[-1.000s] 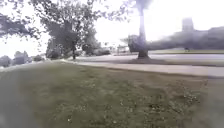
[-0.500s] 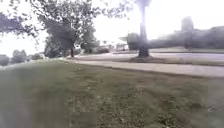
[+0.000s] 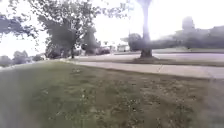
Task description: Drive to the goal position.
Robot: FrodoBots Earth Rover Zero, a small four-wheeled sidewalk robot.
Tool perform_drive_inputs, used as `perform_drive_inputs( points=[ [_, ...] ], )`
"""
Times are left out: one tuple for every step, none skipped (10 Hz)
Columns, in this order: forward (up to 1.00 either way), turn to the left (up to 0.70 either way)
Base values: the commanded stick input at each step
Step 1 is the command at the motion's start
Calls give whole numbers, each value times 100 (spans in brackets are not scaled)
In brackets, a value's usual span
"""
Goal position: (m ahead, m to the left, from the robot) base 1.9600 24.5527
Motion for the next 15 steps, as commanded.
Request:
perform_drive_inputs(
  points=[
    [70,0],
    [70,0],
    [70,0],
    [70,0],
    [70,0],
    [70,0],
    [70,0],
    [70,0],
    [70,0],
    [70,0],
    [70,0],
    [70,0],
    [70,0],
    [70,0],
    [69,0]
  ],
)
